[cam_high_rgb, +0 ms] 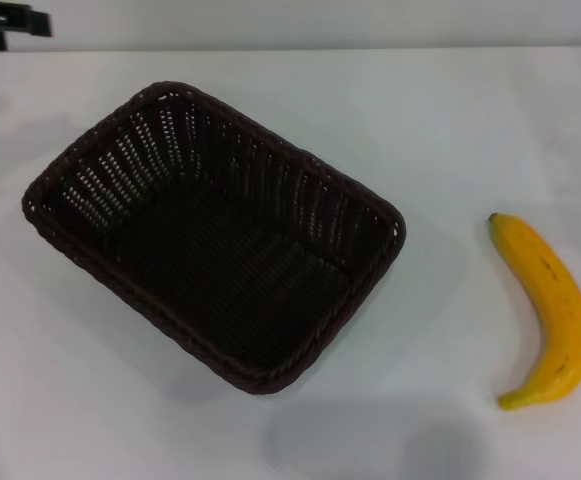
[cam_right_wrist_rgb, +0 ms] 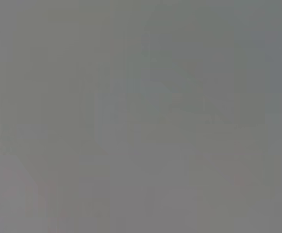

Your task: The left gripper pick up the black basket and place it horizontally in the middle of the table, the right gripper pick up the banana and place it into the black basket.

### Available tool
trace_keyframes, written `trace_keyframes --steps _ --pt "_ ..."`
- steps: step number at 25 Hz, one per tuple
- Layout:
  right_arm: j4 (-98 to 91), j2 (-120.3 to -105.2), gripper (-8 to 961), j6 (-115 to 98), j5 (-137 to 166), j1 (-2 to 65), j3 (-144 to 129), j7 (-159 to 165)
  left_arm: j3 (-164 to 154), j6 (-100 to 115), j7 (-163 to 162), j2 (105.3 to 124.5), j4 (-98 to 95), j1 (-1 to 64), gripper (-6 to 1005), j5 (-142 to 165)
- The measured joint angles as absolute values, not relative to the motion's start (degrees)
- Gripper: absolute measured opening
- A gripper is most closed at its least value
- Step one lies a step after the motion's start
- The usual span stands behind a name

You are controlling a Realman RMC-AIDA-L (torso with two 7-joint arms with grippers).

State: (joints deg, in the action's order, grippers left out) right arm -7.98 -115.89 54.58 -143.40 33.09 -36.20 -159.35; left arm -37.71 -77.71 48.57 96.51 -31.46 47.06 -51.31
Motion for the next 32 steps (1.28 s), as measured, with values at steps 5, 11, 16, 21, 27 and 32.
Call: trace_keyframes --steps 5,11,16,21,27,32 --pt "-7.1 -116.03 883 54.6 -143.4 34.1 -36.2 -159.3 -37.7 -79.5 48.1 97.48 -31.2 51.4 869 -45.4" --pt "-6.6 -116.03 883 54.7 -143.4 34.2 -35.7 -159.3 -38.5 -79.3 48.5 99.11 -31.4 53.5 868 -39.8" --pt "-6.6 -116.01 883 54.7 -143.4 34.5 -35.7 -159.3 -43.8 -78.5 48.9 100.73 -31.5 53.7 867 -38.6" --pt "-6.3 -116.01 883 54.8 -143.5 35.1 -35.7 -159.3 -45.1 -77.3 50.0 102.61 -31.4 54.0 865 -37.4" --pt "-6.0 -116.01 883 54.8 -143.5 35.2 -35.7 -159.3 -45.9 -72.7 50.3 105.32 -30.4 54.1 863 -34.2" --pt "-6.0 -116.09 883 54.8 -143.5 35.5 -35.7 -159.3 -45.9 -70.7 50.6 106.16 -29.5 54.1 861 -33.7"
